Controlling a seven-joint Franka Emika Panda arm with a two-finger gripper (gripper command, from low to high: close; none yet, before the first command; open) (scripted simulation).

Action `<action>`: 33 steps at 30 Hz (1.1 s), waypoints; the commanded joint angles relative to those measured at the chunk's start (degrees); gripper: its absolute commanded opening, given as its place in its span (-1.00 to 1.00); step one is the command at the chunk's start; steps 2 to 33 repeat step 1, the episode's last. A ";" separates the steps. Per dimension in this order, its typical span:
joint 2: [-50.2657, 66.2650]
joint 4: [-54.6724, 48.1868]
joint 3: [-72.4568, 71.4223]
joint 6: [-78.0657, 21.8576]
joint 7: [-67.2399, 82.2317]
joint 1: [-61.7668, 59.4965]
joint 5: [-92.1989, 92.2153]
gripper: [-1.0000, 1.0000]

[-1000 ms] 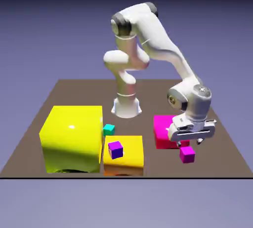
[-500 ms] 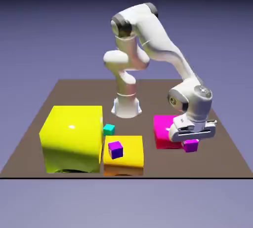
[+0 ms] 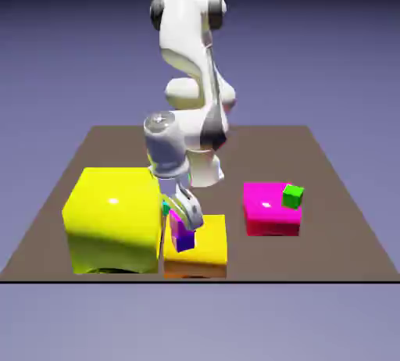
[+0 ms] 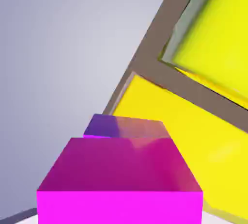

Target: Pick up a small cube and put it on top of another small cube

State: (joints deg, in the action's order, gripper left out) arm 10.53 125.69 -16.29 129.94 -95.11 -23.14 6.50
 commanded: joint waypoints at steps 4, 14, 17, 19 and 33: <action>-1.48 -1.03 -0.03 -2.49 0.14 -0.27 0.26 1.00; -1.48 -1.03 -0.03 -2.49 0.14 -0.27 0.26 1.00; -1.48 -1.03 -0.03 -2.49 0.14 -0.27 0.26 1.00; -1.48 -1.03 -0.03 -2.49 0.14 -0.27 0.26 1.00; -1.48 -1.03 -0.03 -2.49 0.14 -0.27 0.26 1.00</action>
